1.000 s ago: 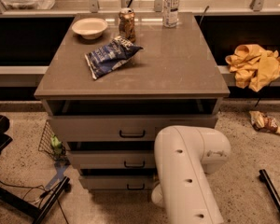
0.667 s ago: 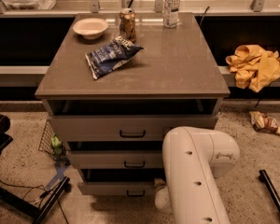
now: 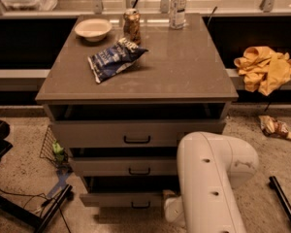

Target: Open bottom drawer

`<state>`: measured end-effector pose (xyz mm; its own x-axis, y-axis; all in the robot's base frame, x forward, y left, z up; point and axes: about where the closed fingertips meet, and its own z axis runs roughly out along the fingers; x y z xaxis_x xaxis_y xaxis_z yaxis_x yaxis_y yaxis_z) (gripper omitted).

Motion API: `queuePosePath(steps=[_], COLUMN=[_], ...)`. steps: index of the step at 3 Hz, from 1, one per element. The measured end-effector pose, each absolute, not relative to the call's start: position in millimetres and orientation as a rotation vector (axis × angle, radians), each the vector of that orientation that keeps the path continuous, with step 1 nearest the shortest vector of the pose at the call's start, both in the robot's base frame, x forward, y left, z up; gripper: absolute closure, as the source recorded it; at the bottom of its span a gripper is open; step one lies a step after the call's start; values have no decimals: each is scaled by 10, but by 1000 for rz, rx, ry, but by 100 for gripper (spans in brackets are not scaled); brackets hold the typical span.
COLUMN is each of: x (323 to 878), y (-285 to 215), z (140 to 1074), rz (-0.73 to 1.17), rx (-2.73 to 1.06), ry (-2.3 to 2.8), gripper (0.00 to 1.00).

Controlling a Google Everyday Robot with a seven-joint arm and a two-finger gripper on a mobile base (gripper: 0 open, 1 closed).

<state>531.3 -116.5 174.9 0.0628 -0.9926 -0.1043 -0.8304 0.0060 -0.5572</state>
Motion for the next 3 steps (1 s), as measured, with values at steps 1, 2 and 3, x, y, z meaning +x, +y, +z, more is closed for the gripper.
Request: queuePosePath(steps=[1, 2, 3], x=[5318, 5318, 5108], y=[-1162, -1162, -1324], z=[1772, 1772, 1818], rz=[-447, -447, -432], rx=[-1869, -1869, -1862], ry=[1812, 1812, 1846], gripper=[100, 100, 100])
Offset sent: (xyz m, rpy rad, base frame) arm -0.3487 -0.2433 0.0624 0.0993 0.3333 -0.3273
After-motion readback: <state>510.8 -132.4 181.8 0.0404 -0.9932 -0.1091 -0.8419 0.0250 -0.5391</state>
